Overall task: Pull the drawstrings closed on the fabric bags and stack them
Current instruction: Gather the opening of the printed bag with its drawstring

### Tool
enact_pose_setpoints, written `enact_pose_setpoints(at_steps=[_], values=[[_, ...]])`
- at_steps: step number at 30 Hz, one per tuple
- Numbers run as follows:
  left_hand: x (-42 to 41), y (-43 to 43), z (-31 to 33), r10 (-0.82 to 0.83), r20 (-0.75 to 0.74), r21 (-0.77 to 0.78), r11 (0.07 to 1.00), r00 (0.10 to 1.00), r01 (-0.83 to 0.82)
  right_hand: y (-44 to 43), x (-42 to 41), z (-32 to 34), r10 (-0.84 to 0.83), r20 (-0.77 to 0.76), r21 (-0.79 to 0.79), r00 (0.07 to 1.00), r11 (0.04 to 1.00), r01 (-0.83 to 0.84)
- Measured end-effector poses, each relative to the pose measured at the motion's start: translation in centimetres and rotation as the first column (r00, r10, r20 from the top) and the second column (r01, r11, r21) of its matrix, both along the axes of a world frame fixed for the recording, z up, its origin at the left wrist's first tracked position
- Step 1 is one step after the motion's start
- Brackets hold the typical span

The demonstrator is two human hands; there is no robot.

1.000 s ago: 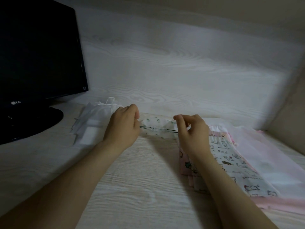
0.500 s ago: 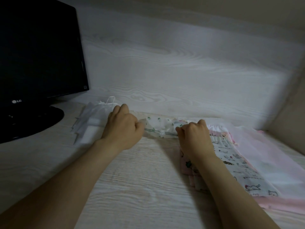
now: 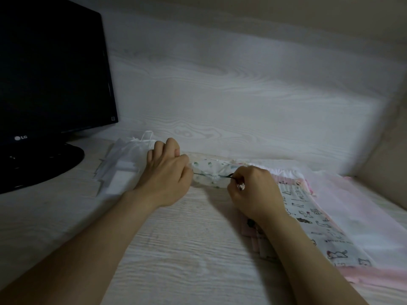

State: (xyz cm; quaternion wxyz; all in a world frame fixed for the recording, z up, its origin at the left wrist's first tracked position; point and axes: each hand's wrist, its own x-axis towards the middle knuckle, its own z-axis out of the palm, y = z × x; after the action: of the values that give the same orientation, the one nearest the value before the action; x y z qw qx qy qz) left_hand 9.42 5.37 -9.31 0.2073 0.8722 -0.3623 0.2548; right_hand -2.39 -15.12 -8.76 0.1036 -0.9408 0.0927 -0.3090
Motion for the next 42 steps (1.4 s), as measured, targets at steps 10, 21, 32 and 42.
enact_pose_setpoints(at_steps=[10, 21, 32, 42], values=[[1.4, -0.6, -0.6, 0.015, 0.203, 0.0, 1.0, 0.979, -0.015, 0.5, 0.1, 0.3, -0.139, 0.04, -0.048, 0.99, 0.989, 0.14], [-0.6, -0.8, 0.9, 0.085, 0.02, -0.256, 0.964, 0.996, -0.077, 1.6, 0.5, 0.1, 0.035, 0.255, 0.175, 0.966, 0.981, -0.082], [-1.9, -1.7, 1.5, -0.089, 0.075, -0.595, 0.795, 0.993, 0.116, 3.2, 1.5, -0.5, 0.292, 0.174, -0.153, 0.94, 0.951, -0.268], [-1.6, -2.3, 1.3, -0.229, -0.123, -0.615, 0.782, 0.966, 0.107, 4.5, 0.4, -0.6, 0.383, -0.007, -0.059, 0.924, 0.922, -0.382]])
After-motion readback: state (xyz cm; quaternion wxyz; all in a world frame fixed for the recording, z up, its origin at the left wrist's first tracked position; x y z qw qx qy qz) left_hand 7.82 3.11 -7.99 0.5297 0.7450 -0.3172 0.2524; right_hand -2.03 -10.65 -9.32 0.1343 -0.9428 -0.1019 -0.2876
